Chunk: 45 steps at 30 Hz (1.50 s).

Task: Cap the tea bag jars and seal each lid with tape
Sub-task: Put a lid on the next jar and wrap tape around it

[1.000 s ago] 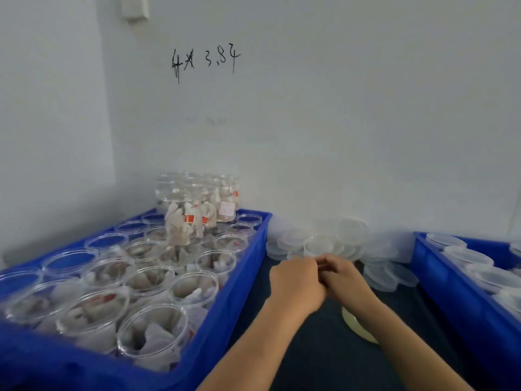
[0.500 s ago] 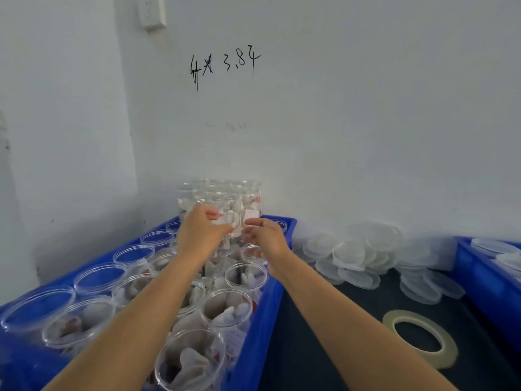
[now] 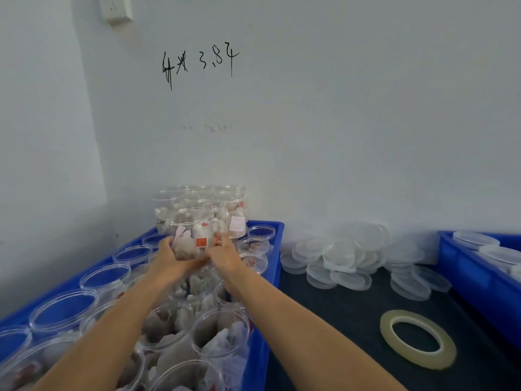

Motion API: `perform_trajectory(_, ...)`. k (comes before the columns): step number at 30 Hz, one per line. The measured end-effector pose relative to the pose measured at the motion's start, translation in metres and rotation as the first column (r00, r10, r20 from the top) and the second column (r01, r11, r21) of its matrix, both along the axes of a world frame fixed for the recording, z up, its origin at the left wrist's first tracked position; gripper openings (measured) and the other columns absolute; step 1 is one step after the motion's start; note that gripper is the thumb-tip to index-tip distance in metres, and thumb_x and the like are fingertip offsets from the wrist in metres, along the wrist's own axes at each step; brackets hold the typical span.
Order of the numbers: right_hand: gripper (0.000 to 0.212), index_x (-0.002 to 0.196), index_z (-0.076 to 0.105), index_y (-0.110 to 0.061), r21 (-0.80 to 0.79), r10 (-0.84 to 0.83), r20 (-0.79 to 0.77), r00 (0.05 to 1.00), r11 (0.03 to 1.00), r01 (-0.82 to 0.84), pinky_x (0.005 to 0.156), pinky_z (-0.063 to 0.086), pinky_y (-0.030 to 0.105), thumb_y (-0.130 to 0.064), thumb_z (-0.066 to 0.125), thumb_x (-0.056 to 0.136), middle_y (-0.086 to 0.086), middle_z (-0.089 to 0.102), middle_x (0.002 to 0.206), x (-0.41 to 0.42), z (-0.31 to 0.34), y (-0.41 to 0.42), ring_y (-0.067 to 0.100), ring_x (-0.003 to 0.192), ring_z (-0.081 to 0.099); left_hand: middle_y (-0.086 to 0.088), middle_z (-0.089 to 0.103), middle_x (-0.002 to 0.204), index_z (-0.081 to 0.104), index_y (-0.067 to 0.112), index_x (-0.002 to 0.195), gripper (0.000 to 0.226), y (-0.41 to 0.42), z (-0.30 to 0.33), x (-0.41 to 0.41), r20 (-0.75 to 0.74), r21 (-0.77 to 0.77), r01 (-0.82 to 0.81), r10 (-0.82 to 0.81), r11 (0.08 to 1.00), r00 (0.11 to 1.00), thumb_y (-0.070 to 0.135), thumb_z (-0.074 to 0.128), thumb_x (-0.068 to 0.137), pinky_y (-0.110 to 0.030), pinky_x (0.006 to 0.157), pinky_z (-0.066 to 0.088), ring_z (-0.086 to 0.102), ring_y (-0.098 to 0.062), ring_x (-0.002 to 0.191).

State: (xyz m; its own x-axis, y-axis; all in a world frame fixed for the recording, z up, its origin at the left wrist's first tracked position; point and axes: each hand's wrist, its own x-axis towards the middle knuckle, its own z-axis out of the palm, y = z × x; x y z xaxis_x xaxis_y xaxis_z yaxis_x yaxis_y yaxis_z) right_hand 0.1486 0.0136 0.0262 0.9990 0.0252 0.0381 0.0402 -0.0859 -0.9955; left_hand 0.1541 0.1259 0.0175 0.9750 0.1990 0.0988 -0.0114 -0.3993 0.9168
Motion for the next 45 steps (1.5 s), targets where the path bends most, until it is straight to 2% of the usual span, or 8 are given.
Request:
perform_trajectory(3,0.059,0.146,0.029,-0.011,0.0,0.052,0.038,0.998,0.999,-0.052,0.1,0.043,0.032,-0.001,0.053,0.093,0.013,0.044,0.14,-0.002,-0.006,0.0,0.025,0.126,0.045,-0.021,0.038,0.147,0.017,0.014,0.151,0.098,-0.001,0.002,-0.003,0.012,-0.01,0.036,-0.036,0.999,0.999,0.013,0.08,0.077,-0.047,0.101,0.045,0.048,-0.038,0.127)
perform_trajectory(8,0.069,0.145,0.027,-0.017,0.086,0.036,0.203,0.978,0.995,-0.055,0.071,0.051,0.016,0.014,0.044,0.086,-0.002,0.048,0.114,-0.02,0.003,-0.018,0.013,0.104,0.052,-0.02,0.041,0.14,0.023,0.019,0.145,0.088,-0.021,0.021,-0.016,0.15,0.029,0.07,-0.073,0.997,0.986,0.012,0.079,0.078,-0.044,0.088,0.055,0.053,-0.036,0.119)
perform_trajectory(12,0.074,0.148,0.023,-0.02,0.151,-0.071,0.357,0.931,0.988,0.017,0.083,0.055,0.023,0.013,0.047,0.087,0.007,0.042,0.14,-0.054,0.012,-0.058,0.019,0.118,0.053,-0.014,0.035,0.144,0.014,0.027,0.151,0.102,-0.061,0.049,-0.043,0.281,0.046,0.191,-0.196,0.981,0.94,0.021,0.082,0.075,-0.022,0.069,0.05,0.049,-0.025,0.119)
perform_trajectory(18,0.065,0.142,0.033,-0.018,0.257,-0.28,0.492,0.824,0.951,0.17,0.085,0.057,0.035,0.011,0.052,0.088,0.012,0.05,0.134,-0.12,0.007,-0.153,0.024,0.119,0.057,-0.001,0.03,0.136,0.01,0.038,0.149,0.096,-0.158,0.057,-0.097,0.278,0.074,0.452,-0.454,0.889,0.847,0.033,0.077,0.08,-0.004,0.044,0.043,0.045,-0.006,0.095)
perform_trajectory(26,0.05,0.121,0.049,-0.031,0.169,-0.328,0.33,0.885,0.943,0.287,0.059,0.05,0.015,0.008,0.045,0.091,-0.002,0.068,0.106,-0.17,-0.054,-0.229,0.004,0.081,0.068,-0.004,0.026,0.133,0.006,0.053,0.143,0.086,-0.24,-0.031,-0.136,0.074,-0.044,0.523,-0.519,0.851,0.851,0.05,0.069,0.083,-0.027,0.089,0.046,0.047,-0.021,0.117)
perform_trajectory(31,0.052,0.123,0.046,-0.025,0.159,-0.341,0.199,0.919,0.936,0.313,0.073,0.058,0.03,0.012,0.05,0.087,0.005,0.066,0.107,-0.163,-0.089,-0.253,0.017,0.091,0.069,-0.006,0.045,0.133,0.017,0.042,0.149,0.094,-0.26,-0.079,-0.116,0.06,-0.105,0.587,-0.585,0.802,0.809,0.038,0.078,0.078,-0.032,0.094,0.053,0.058,-0.016,0.11)
perform_trajectory(35,0.054,0.124,0.045,-0.022,0.093,-0.356,0.183,0.916,0.934,0.345,0.086,0.054,0.027,0.015,0.051,0.086,0.004,0.064,0.114,-0.153,-0.105,-0.261,0.012,0.101,0.066,0.0,0.043,0.132,0.02,0.045,0.147,0.099,-0.267,-0.103,-0.093,0.051,-0.104,0.615,-0.613,0.782,0.788,0.036,0.083,0.071,-0.011,0.07,0.046,0.054,-0.005,0.105)
perform_trajectory(45,0.072,0.121,0.05,-0.033,-0.012,-0.364,0.217,0.906,0.927,0.375,0.092,0.053,0.031,0.023,0.042,0.076,-0.005,0.067,0.112,-0.127,-0.134,-0.259,0.008,0.105,0.064,0.007,0.043,0.117,0.032,0.049,0.131,0.093,-0.265,-0.141,-0.066,0.175,-0.113,0.542,-0.52,0.833,0.836,0.043,0.09,0.058,-0.033,0.086,0.055,0.053,-0.005,0.101)
